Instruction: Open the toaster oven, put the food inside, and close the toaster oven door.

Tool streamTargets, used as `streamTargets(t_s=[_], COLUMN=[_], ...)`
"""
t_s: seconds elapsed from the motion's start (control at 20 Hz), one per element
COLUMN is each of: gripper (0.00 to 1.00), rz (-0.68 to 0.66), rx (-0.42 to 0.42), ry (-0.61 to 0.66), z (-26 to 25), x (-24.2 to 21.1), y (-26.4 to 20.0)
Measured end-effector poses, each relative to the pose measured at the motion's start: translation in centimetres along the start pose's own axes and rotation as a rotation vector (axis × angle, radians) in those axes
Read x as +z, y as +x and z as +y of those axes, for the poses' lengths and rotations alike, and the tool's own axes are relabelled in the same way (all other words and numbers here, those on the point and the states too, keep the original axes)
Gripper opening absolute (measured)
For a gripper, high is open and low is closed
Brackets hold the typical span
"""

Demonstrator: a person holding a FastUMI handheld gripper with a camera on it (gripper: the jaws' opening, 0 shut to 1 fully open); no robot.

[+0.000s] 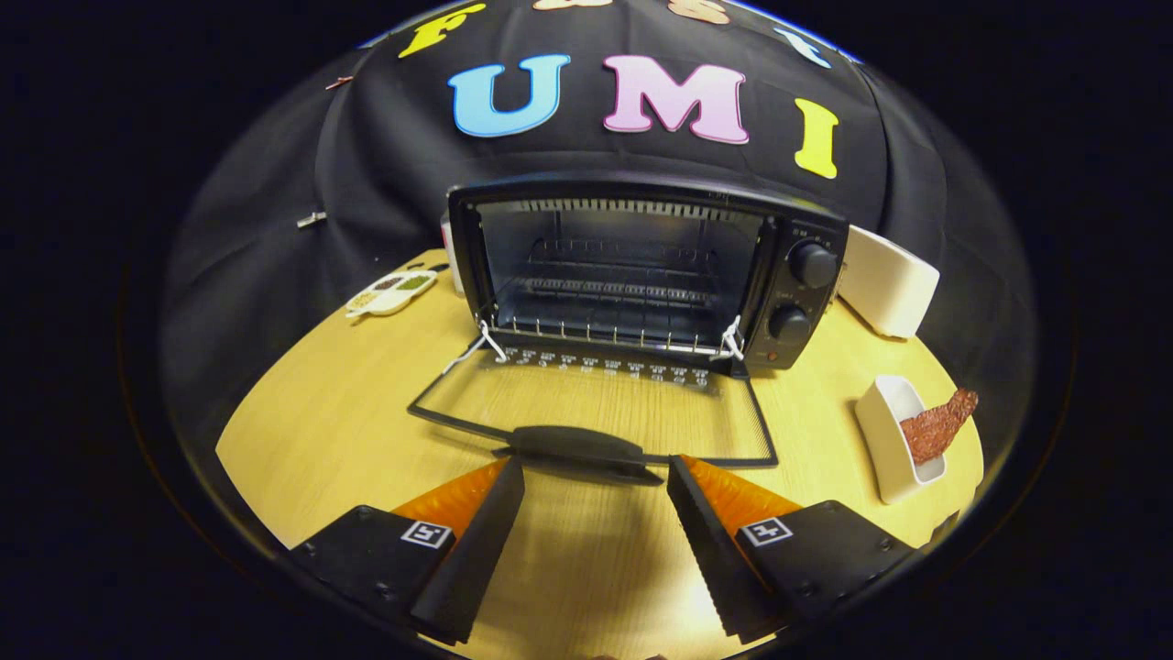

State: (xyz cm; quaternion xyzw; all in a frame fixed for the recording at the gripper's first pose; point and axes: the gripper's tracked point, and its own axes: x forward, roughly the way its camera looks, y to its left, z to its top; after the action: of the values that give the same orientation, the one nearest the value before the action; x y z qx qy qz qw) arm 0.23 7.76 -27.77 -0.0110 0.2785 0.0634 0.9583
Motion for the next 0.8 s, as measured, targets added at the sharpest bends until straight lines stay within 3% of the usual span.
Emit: streamTargets(t_s=[0.3, 0.8], gripper=[0.98, 0.98], rz=[-0.095, -0.235], rx=[0.033, -0.128], ry=[-0.035, 0.090], z=[-2.5, -15.2], x=[5.1, 14.3], y=[-4.4, -11.1])
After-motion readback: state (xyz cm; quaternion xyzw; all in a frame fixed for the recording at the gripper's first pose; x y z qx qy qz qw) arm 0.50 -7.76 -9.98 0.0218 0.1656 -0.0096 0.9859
